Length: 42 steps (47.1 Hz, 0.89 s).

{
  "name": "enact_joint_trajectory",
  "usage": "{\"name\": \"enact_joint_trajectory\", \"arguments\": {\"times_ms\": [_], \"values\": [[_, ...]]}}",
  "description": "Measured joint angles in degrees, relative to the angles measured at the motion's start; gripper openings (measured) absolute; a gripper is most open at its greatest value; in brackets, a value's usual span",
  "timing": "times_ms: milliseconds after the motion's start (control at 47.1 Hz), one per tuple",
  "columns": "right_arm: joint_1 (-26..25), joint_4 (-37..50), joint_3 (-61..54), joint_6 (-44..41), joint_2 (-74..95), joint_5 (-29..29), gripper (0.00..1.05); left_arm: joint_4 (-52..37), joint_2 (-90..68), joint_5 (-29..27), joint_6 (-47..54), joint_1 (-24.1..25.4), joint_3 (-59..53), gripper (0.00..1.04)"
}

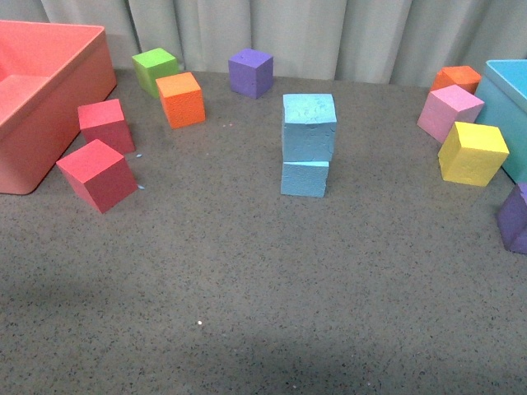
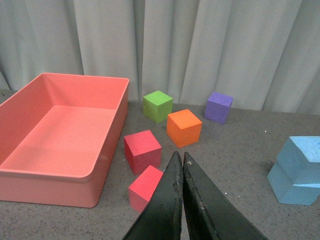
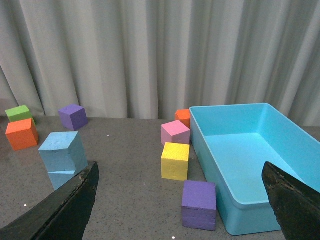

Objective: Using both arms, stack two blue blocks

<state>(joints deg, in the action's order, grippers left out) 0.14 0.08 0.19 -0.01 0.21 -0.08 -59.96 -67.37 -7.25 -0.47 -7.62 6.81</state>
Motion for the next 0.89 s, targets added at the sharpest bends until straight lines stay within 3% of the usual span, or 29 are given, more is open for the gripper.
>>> {"name": "enact_joint_trajectory", "arguments": {"times_ms": [234,297,382,892], "values": [[0.00,0.00,0.00,0.02,0.00,-0.02,0.95,7.78,11.43,2.16,0.00,2.64,-3.69,0.04],[0.00,0.00,0.00,0.00,0.00,0.00,0.95,10.47,14.64,6.29,0.07,5.44,-4.31,0.04],[0.00,0.00,0.00,0.02,0.00,0.07,0.95,14.73,19.78,6.86,0.07,7.30,-5.20,0.04],[0.00,0.00,0.00,0.02,0.00,0.02,0.95,30.08,37.13,7.10,0.07,7.45,-5.68,0.04]]}}
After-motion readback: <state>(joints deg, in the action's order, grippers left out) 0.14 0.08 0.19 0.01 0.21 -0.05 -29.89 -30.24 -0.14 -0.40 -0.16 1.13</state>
